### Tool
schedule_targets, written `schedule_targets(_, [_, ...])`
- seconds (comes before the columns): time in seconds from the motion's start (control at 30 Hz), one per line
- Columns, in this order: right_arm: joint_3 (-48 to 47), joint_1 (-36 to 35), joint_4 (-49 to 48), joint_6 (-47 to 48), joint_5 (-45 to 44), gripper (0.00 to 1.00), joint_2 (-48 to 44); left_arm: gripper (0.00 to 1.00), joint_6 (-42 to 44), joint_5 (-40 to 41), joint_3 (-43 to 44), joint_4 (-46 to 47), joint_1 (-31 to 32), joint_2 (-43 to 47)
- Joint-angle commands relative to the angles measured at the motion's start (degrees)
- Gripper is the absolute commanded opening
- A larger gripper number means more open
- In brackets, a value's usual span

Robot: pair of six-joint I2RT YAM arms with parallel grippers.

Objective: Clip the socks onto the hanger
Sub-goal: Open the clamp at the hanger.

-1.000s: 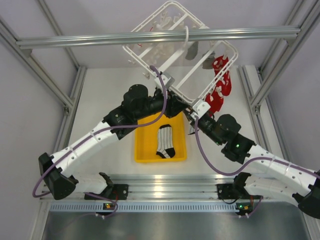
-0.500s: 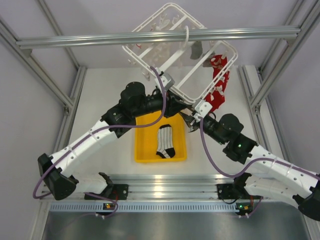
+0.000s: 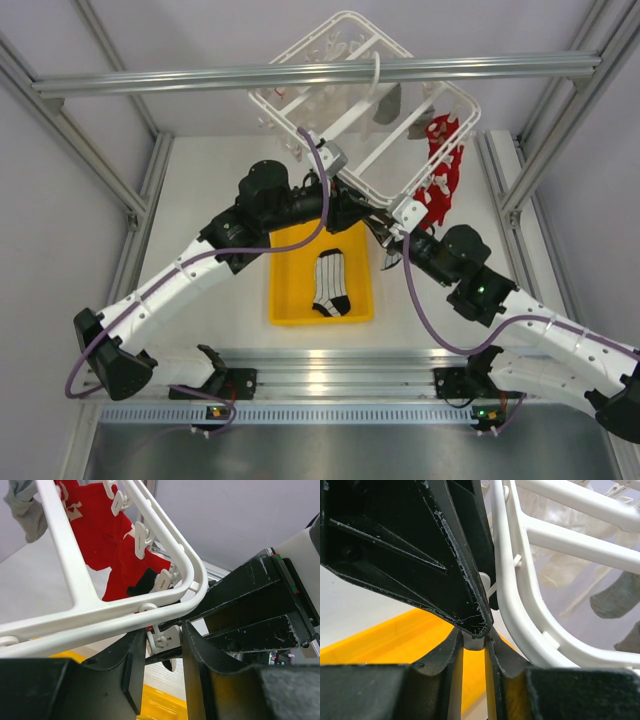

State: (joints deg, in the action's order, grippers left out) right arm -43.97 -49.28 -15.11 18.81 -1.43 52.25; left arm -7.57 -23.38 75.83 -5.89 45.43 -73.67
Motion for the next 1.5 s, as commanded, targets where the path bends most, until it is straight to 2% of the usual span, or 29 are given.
schedule_targets(0.0, [-3.6, 0.4, -4.0, 1.1, -2.3, 0.00, -0.7, 0.36, -3.2, 1.3, 2.8, -1.6, 0.6, -0.9])
schedule_targets(0.27, [-3.9, 0.4, -3.1, 1.4, -2.8, 0.00, -0.6, 0.53, -1.7, 4.0, 3.3, -2.4, 0.7, -1.5])
schedule_targets(0.37, [-3.9, 0.3, -2.8, 1.4, -3.0, 0.00, -0.7, 0.52, -1.4, 5.3, 3.4, -2.3, 0.6, -1.7])
schedule_targets(0.5, [-3.9, 0.1, -2.2, 1.4, -2.9, 0.00, -0.6, 0.41, -1.2, 7.7, 3.5, -1.8, 0.6, -1.7])
schedule_targets(0.57, [-3.9, 0.1, -1.6, 1.7, -2.7, 0.00, -0.5, 0.29, -1.7, 8.3, 3.4, -1.3, 0.6, -1.6])
schedule_targets(0.63, [-3.8, 0.1, -1.2, 1.5, -2.6, 0.00, -0.5, 0.23, -2.4, 8.3, 3.3, -0.9, 0.7, -1.3])
schedule_targets(0.67, [-3.8, 0.1, -0.8, 1.6, -2.5, 0.00, -0.4, 0.14, -3.0, 8.3, 3.1, -0.4, 0.7, -1.2])
schedule_targets(0.7, [-3.8, 0.1, -0.4, 1.3, -2.6, 0.00, -0.3, 0.10, -3.3, 8.2, 3.0, -0.5, 0.6, -1.2])
schedule_targets(0.73, [-3.9, 0.1, 0.3, 1.1, -2.8, 0.01, -0.2, 0.05, -3.5, 7.8, 3.1, -0.5, 0.6, -1.4])
schedule_targets(0.77, [-4.2, 0.1, 1.7, 0.3, -3.0, 0.07, -0.1, 0.00, -4.1, 7.4, 3.2, -1.2, 0.6, -1.6])
schedule_targets(0.8, [-4.3, 0.1, 2.4, -0.3, -3.8, 0.14, -0.2, 0.00, -4.5, 7.3, 3.3, -1.5, 0.6, -1.8])
schedule_targets(0.83, [-4.3, 0.1, 3.2, -0.6, -4.0, 0.27, -0.3, 0.00, -4.7, 7.4, 3.3, -1.8, 0.6, -2.0])
schedule_targets(0.93, [-3.8, 0.2, 5.6, -2.3, -3.1, 0.45, -2.0, 0.00, -4.8, 7.3, 3.3, -2.2, 0.5, -2.3])
schedule_targets(1.03, [-2.5, 0.2, 9.8, -2.8, 1.2, 0.58, -4.8, 0.00, -4.7, 8.1, 3.6, -2.2, 0.6, -2.5])
schedule_targets(1.2, [1.8, 0.2, 17.9, 1.0, 15.5, 0.59, -7.8, 0.00, -5.4, 8.0, 4.4, -1.8, 0.5, -3.3])
schedule_targets(1.3, [2.4, 0.1, 21.5, 1.3, 20.7, 0.57, -4.5, 0.00, -5.5, 7.8, 4.7, -1.6, 0.5, -3.6])
schedule_targets(1.4, [2.0, -0.3, 22.9, 0.7, 21.2, 0.53, 1.1, 0.00, -5.7, 8.1, 4.8, -1.5, 0.6, -3.7])
schedule_targets(1.47, [3.4, -1.3, 19.7, 0.3, 20.1, 0.50, 3.6, 0.00, -5.8, 8.0, 4.9, -1.4, 0.6, -3.8])
